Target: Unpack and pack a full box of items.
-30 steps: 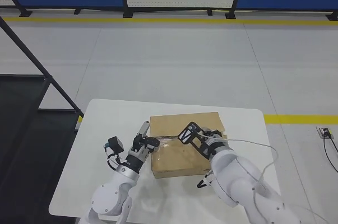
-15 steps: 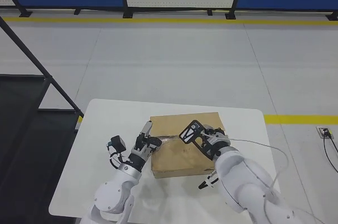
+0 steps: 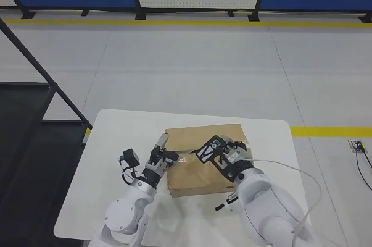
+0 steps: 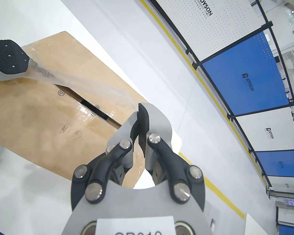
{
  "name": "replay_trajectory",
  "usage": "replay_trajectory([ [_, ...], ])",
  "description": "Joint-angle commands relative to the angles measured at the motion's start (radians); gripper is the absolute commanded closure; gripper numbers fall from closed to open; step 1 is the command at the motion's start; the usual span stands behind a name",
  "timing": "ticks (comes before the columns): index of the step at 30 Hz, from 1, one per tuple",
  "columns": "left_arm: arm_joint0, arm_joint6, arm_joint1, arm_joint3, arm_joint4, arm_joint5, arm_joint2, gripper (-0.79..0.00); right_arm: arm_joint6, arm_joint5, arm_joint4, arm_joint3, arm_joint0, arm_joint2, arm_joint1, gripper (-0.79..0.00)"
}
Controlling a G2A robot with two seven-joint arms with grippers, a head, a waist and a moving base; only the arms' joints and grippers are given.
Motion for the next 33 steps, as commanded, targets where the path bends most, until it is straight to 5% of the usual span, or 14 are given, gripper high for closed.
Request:
replay_trajectory([
  [1,0.001,-0.001,0.000,0.001,-0.003,-0.002,-0.002,-0.785,-0.013,0.013,-0.020,-0.006,-0.004,-0.009,-0.005,0.000],
  [33,-0.019,0.024,-0.003,0.047,0.013,0.017,-0.002,-0.785,0.244,-0.091,0.006,0.170,0.058,0.023,-0.075,0.000],
])
